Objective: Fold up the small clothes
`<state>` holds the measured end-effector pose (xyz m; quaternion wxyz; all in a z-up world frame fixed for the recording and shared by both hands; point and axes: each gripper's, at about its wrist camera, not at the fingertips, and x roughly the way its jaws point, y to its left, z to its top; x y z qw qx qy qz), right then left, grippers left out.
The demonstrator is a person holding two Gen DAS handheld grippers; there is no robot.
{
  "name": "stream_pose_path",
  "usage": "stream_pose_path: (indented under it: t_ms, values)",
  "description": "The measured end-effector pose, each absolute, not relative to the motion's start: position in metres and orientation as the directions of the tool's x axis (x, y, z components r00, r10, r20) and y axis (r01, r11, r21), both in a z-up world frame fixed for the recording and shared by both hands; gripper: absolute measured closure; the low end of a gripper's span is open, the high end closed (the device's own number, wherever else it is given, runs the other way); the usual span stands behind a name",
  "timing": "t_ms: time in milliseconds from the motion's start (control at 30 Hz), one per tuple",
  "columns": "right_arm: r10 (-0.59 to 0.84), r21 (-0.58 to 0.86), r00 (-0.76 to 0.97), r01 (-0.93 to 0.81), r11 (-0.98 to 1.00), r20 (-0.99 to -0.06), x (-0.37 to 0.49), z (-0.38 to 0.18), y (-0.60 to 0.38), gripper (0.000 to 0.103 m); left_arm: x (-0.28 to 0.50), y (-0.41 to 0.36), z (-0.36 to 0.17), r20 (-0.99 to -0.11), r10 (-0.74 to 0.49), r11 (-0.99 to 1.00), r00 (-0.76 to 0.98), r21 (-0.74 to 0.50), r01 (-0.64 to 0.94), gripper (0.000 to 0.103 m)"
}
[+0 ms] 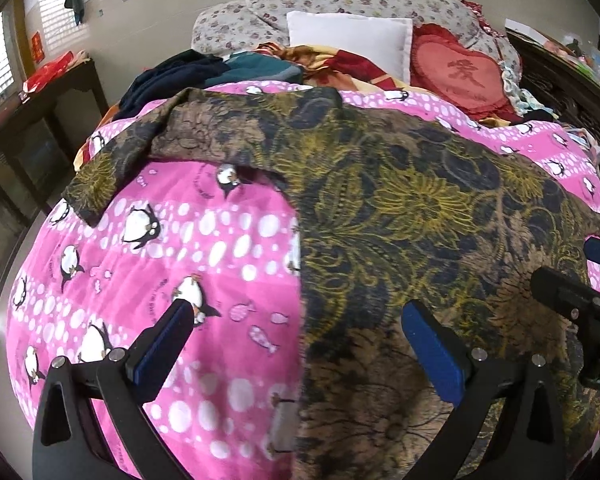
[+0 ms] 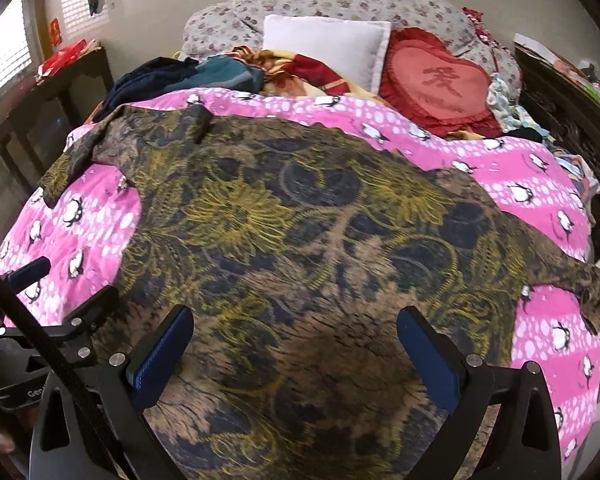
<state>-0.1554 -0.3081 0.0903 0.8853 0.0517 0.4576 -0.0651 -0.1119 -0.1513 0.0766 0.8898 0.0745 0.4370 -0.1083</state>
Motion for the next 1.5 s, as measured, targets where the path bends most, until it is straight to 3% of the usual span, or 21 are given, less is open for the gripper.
stream_pose_path:
  t_ms: [300, 433, 533, 733, 867, 1133, 1233, 1300, 1367, 1500]
  values:
    - [-0.013, 0.082, 0.562, 0.143, 0.986, -0.827, -0.131, 0.086, -0.291, 0.0, -0.083, -0.08, 0.079, -0.823, -0.131, 0.981, 0.553, -0.027, 0.193, 0.0]
    - [0.101, 0.181, 0.57, 0.087, 0.98, -0.816, -0.112, 0.087, -0.274, 0.0, -0.065, -0.029, 0.08, -0.816, -0.045, 0.996, 0.576, 0.009, 0.09, 0.0]
    - [0.123, 0.185, 0.578, 0.051, 0.981, -0.807, -0.097, 0.088, -0.254, 0.0, -0.046, 0.009, 0.079, -0.805, 0.033, 0.999, 0.592, 0.047, 0.008, 0.0]
    - [0.149, 0.183, 0.55, 0.007, 0.983, -0.822, -0.076, 0.077, -0.226, 0.0, 0.003, 0.059, 0.063, -0.82, 0.068, 0.997, 0.569, 0.036, -0.067, 0.0]
    - [0.145, 0.174, 0.518, 0.007, 0.985, -0.843, -0.07, 0.063, -0.223, 0.0, 0.032, 0.074, 0.051, -0.831, 0.067, 0.995, 0.553, 0.014, -0.098, 0.0]
    - [0.15, 0.19, 0.486, 0.033, 0.981, -0.861, -0.063, 0.048, -0.233, 0.0, 0.075, 0.058, 0.035, -0.794, 0.15, 0.988, 0.589, 0.139, -0.064, 0.001]
    - [0.16, 0.2, 0.485, 0.032, 0.979, -0.86, -0.064, 0.046, -0.237, 0.0, 0.08, 0.052, 0.031, -0.798, 0.13, 0.99, 0.588, 0.136, -0.034, 0.035]
    - [0.166, 0.207, 0.485, 0.033, 0.978, -0.859, -0.067, 0.045, -0.241, 0.0, 0.079, 0.049, 0.035, -0.793, 0.119, 0.991, 0.597, 0.129, -0.026, 0.069]
    - [0.178, 0.222, 0.481, 0.037, 0.974, -0.859, -0.069, 0.045, -0.244, 0.0, 0.076, 0.043, 0.042, -0.784, 0.132, 0.989, 0.607, 0.148, -0.024, 0.091]
    - [0.188, 0.242, 0.494, 0.048, 0.969, -0.849, -0.078, 0.048, -0.257, 0.0, 0.057, 0.031, 0.07, -0.788, 0.031, 0.996, 0.615, 0.074, 0.044, 0.097]
